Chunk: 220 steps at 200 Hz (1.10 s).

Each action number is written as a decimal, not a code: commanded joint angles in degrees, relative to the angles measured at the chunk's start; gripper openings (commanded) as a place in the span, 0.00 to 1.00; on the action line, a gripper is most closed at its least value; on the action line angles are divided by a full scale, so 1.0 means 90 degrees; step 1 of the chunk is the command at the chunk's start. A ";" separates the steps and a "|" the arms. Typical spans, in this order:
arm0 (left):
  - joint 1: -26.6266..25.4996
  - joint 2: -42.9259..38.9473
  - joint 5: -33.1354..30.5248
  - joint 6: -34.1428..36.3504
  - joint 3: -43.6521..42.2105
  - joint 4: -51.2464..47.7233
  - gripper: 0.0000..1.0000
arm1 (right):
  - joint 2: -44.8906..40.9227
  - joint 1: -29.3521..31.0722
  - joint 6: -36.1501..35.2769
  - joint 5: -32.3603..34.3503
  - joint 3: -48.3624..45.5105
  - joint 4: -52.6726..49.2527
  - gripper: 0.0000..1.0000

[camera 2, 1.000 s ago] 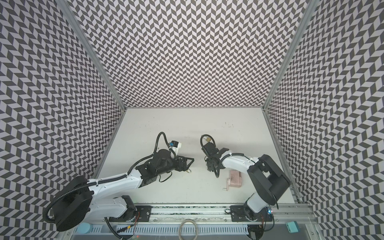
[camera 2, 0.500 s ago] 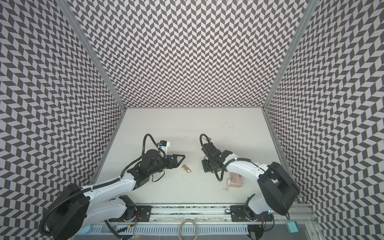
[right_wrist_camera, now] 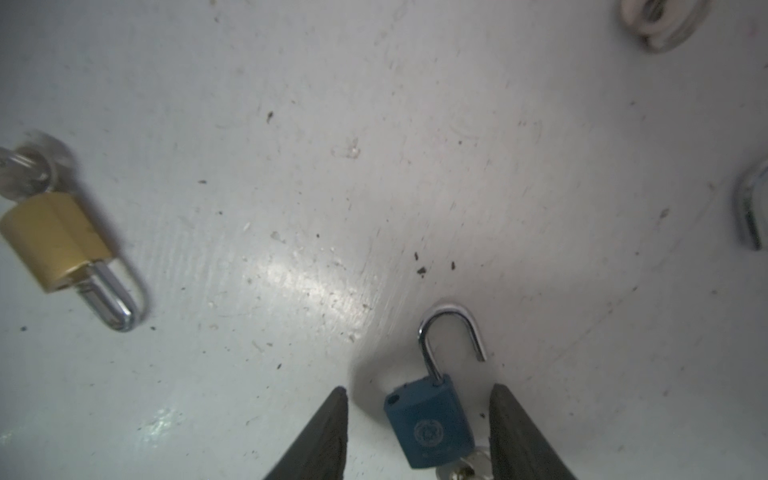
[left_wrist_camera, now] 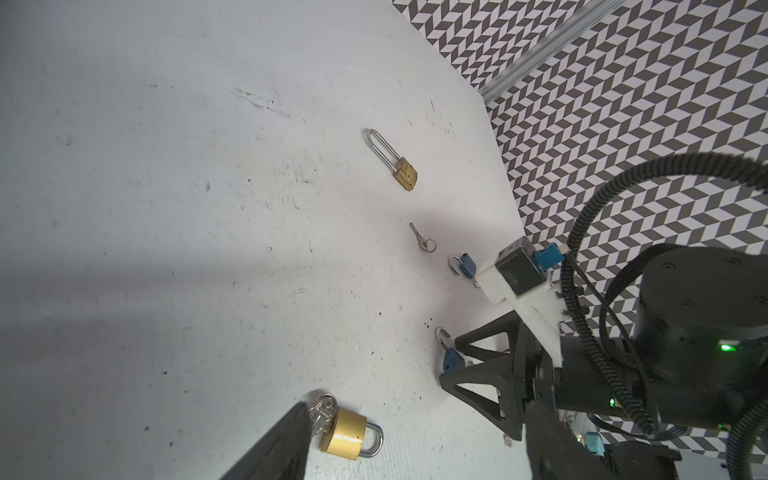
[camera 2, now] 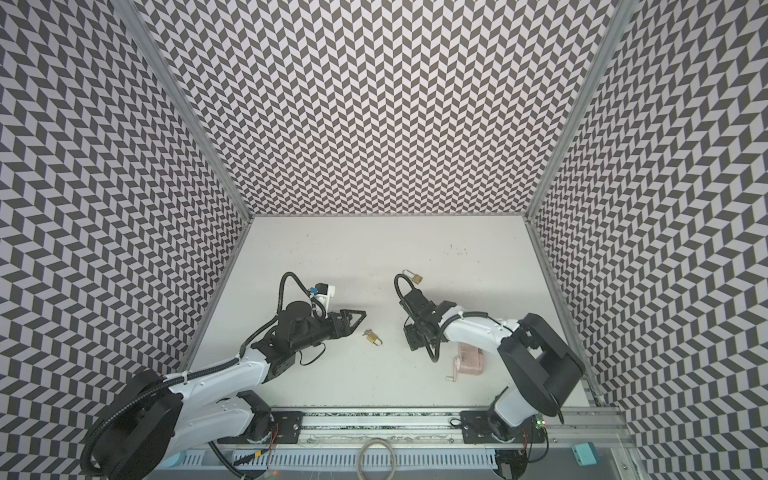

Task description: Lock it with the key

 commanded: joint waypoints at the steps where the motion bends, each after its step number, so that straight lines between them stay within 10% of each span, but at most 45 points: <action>1: 0.0035 -0.0002 0.0100 -0.0062 0.0034 0.0229 0.81 | 0.0150 0.0176 0.0060 0.0223 0.0132 -0.0282 0.49; 138: 0.0054 -0.0138 -0.0029 0.0106 0.0312 -0.0244 0.81 | 0.0365 0.0341 0.0373 0.0683 0.0361 -0.0493 0.28; 220: 0.0290 -0.0879 -0.0212 0.0405 0.1370 -0.1330 0.84 | -0.1249 0.0303 -0.0250 0.0163 0.0821 -0.0145 0.10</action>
